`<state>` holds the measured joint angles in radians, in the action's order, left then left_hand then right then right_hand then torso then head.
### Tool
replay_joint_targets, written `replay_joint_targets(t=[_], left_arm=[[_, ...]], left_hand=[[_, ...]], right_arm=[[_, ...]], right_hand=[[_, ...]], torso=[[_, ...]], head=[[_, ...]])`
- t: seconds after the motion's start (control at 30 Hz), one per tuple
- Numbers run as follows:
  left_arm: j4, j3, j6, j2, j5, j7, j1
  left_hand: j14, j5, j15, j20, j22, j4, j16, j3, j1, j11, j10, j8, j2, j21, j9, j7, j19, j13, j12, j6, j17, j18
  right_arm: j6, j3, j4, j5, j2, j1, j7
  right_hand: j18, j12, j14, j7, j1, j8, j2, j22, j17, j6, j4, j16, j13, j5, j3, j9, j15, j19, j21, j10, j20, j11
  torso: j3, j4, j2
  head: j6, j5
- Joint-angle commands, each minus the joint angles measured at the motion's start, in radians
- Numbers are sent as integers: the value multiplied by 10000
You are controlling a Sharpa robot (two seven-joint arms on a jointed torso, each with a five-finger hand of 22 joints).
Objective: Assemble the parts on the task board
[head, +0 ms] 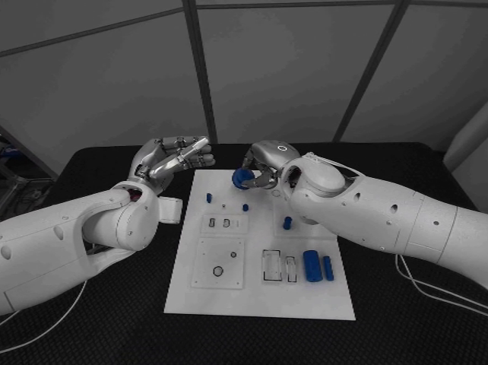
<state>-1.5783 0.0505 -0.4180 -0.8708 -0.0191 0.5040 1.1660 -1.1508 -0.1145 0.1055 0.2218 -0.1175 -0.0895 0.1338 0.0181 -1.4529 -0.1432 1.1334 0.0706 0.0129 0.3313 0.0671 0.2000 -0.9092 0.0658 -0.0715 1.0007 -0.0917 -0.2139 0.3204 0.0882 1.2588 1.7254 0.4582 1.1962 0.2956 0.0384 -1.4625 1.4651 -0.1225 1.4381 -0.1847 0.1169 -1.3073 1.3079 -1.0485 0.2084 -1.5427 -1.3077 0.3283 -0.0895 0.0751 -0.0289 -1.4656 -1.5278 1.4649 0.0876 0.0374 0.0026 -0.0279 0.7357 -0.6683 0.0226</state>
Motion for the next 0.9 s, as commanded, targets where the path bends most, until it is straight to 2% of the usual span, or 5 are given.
replay_joint_targets(t=[0.03,0.17,0.33,0.63,0.9], left_arm=[[-17,11,98,21,-66,37,16],[-15,11,93,24,-66,35,17],[-15,11,92,29,-66,38,17],[-27,11,90,11,-66,32,17],[-27,11,88,5,-66,28,18]], left_hand=[[-78,62,-4,-20,16,41,-5,-9,-19,-43,-13,-55,-109,53,-15,19,-24,-16,33,29,-17,302],[-78,62,-4,-20,16,41,-5,-9,-19,-43,-13,-55,-109,53,-15,19,-24,-16,33,29,-17,302],[-78,62,-4,-20,16,41,-5,-9,-19,-43,-13,-55,-109,53,-15,19,-24,-16,33,29,-17,302],[-78,62,-4,-20,16,41,-5,-9,-19,-43,-13,-55,-109,53,-15,19,-24,-16,33,29,-17,302],[-75,63,-1,-20,18,50,-12,-13,-23,-45,-17,-57,-114,54,-15,20,-23,-17,41,28,-18,304]], right_arm=[[-92,-28,-129,157,-133,9,-92],[-247,-166,-270,157,-255,2,-114],[-435,-265,-442,154,-366,-1,-124],[-578,-308,-713,153,-475,-2,-158],[-564,-312,-835,81,-581,-2,-239]], right_hand=[[-131,8,915,77,7,-26,-34,-1543,1990,-161,6,-26,-1489,-20,-75,4,-60,-291,-34,401,-95,-51],[-131,19,913,67,-13,6,-23,-1543,1979,-150,2,-21,-1481,-57,-99,-1,-54,-289,-34,393,-93,-43],[-125,55,908,51,-62,58,3,-1517,1960,-138,0,-13,-1449,-135,-132,-8,-42,-268,-24,367,-85,-29],[-113,197,900,4,-144,188,56,-1466,1932,-50,-15,0,-1315,-256,-189,-30,-9,-226,-3,271,-60,10],[-97,403,896,-174,-361,589,179,-1398,1924,452,-21,7,-1133,-428,-235,-96,119,-167,27,122,41,163]], torso=[[7,-14,9],[15,15,-1],[15,25,-1],[21,8,-5],[22,32,1]], head=[[-13,-28],[-38,-52],[-55,-75],[-73,-62],[-72,-111]])
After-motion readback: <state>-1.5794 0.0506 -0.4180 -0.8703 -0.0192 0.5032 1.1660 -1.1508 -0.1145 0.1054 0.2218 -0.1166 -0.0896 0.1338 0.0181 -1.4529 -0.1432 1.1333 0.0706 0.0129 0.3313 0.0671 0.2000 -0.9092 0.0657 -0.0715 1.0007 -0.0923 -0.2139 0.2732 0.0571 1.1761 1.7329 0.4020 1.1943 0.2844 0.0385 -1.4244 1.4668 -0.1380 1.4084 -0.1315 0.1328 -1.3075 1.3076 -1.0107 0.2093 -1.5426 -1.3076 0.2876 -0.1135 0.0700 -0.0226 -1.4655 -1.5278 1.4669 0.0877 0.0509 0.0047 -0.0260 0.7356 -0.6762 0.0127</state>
